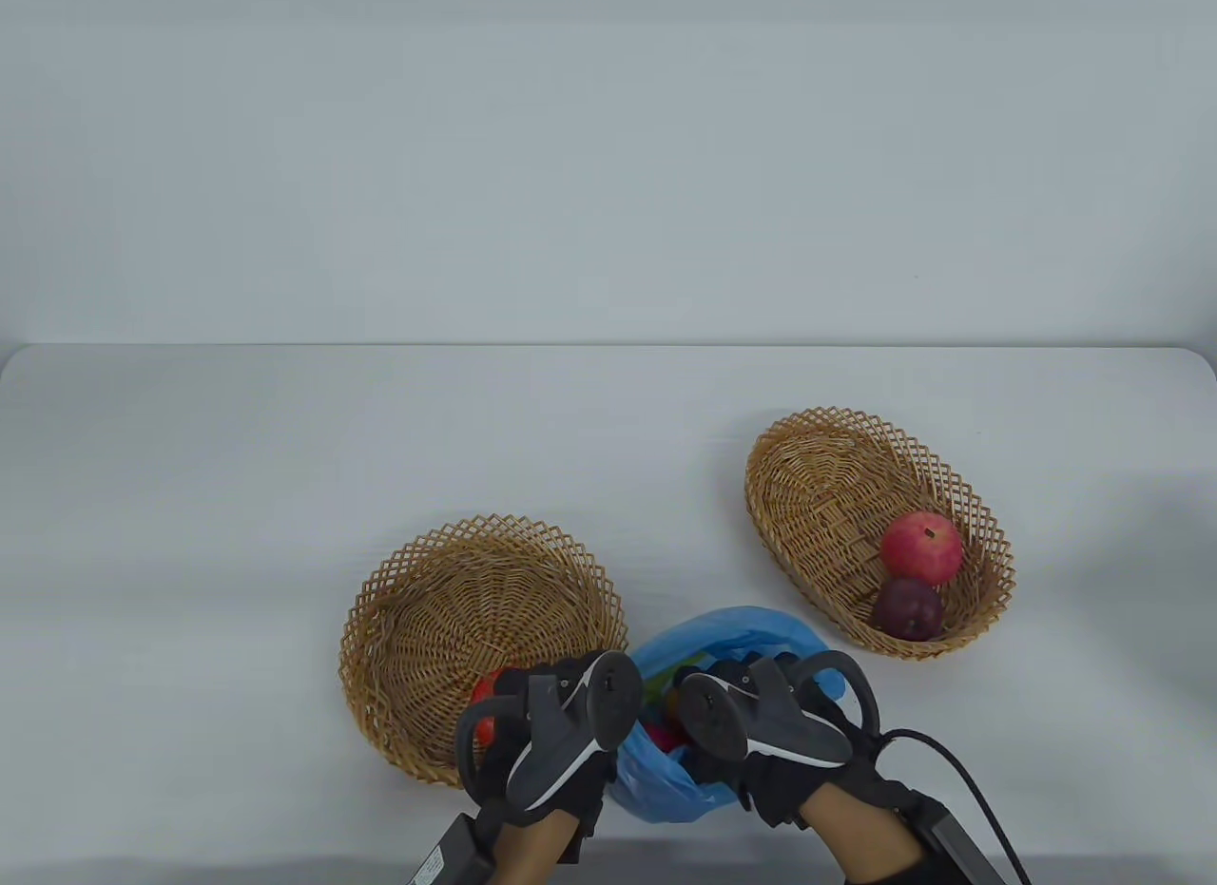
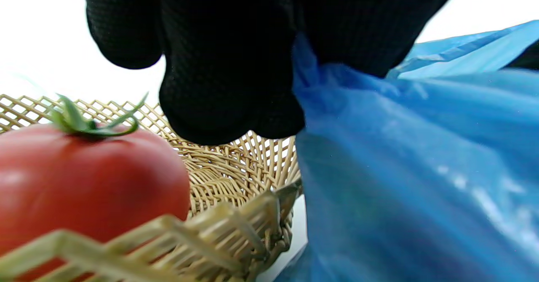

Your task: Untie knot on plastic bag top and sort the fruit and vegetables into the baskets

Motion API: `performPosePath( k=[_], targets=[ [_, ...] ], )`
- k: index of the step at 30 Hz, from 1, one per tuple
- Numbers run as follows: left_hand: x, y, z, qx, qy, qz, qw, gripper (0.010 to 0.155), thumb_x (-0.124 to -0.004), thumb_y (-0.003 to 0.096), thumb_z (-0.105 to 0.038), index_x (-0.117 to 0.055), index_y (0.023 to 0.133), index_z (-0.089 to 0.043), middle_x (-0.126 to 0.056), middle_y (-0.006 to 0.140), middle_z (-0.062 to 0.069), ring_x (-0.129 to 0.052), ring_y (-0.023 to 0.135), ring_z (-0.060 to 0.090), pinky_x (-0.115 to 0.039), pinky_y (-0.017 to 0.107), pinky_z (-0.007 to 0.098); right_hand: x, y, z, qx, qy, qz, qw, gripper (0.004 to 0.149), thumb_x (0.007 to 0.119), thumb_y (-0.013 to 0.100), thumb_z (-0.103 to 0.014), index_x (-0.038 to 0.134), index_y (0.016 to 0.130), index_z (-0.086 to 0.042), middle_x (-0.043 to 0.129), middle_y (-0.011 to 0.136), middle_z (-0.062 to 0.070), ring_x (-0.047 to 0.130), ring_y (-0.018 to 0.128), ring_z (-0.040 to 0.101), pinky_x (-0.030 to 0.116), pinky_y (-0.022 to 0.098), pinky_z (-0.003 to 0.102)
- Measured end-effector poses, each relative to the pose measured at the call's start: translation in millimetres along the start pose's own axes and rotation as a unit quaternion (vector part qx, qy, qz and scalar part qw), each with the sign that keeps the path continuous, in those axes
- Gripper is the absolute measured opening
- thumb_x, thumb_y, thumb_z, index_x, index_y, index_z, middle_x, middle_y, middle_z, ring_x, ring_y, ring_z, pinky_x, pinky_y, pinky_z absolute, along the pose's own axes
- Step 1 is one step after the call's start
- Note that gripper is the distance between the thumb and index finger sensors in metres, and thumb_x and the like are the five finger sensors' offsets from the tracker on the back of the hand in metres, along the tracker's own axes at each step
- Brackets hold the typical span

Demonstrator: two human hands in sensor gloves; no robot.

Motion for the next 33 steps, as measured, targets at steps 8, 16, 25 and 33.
performPosePath(
  k=[8, 16, 25, 33],
  targets=[
    [-1.4, -0.6, -2.4, -0.007, 0.002, 0.006, 1.0, 0.043, -0.085, 0.0439, -0.045, -0.087, 0.083, -0.028, -0.106, 0.06, -0.006, -0.108, 0.048, 0.018, -0.078, 0.061, 0.049, 21.4, 2.7, -2.7, -0.009, -0.002, -0.103, 0.995, 0.101, 0.088, 0.026, -0.067, 0.046, 0.11, -0.029, 0.054, 0.117, 0.018, 0.065, 0.103, 0.041, 0.059, 0.072, 0.063],
    [-0.7, -1.3, -3.2, -0.008, 0.005, 0.008, 1.0, 0.043, -0.085, 0.0439, -0.045, -0.087, 0.083, -0.027, -0.106, 0.06, -0.005, -0.108, 0.048, 0.019, -0.077, 0.061, 0.05, 31.4, 10.7, 20.3, 0.04, 0.051, -0.105, 0.992, 0.074, 0.069, 0.044, -0.055, 0.048, 0.108, -0.026, 0.052, 0.116, 0.02, 0.064, 0.102, 0.043, 0.058, 0.07, 0.064],
    [-1.2, -1.6, -4.6, -0.01, 0.009, 0.011, 1.0, 0.043, -0.085, 0.0438, -0.044, -0.087, 0.083, -0.027, -0.106, 0.06, -0.005, -0.108, 0.048, 0.019, -0.077, 0.061, 0.05, 36.1, 18.9, 13.6, 0.044, -0.021, -0.071, 0.996, 0.076, 0.091, 0.037, -0.048, 0.057, 0.103, -0.032, 0.074, 0.107, 0.009, 0.085, 0.09, 0.031, 0.071, 0.066, 0.055],
    [-1.9, -1.8, -5.0, -0.01, 0.01, 0.014, 1.0, 0.043, -0.085, 0.0438, -0.044, -0.087, 0.083, -0.027, -0.106, 0.06, -0.005, -0.108, 0.048, 0.019, -0.077, 0.061, 0.05, 54.1, 25.7, 16.8, 0.049, -0.044, -0.096, 0.993, 0.095, 0.096, 0.027, -0.057, 0.05, 0.105, -0.026, 0.073, 0.106, 0.009, 0.086, 0.088, 0.03, 0.071, 0.066, 0.055]
  ],
)
Point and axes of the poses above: the tracker on the back of each hand, its own z axis roughly to the little-finger side, its own y axis roughly from the wrist to the fingertips, x = y × z, the point moved 5 cm from there along y, roughly from the wrist to the fingertips
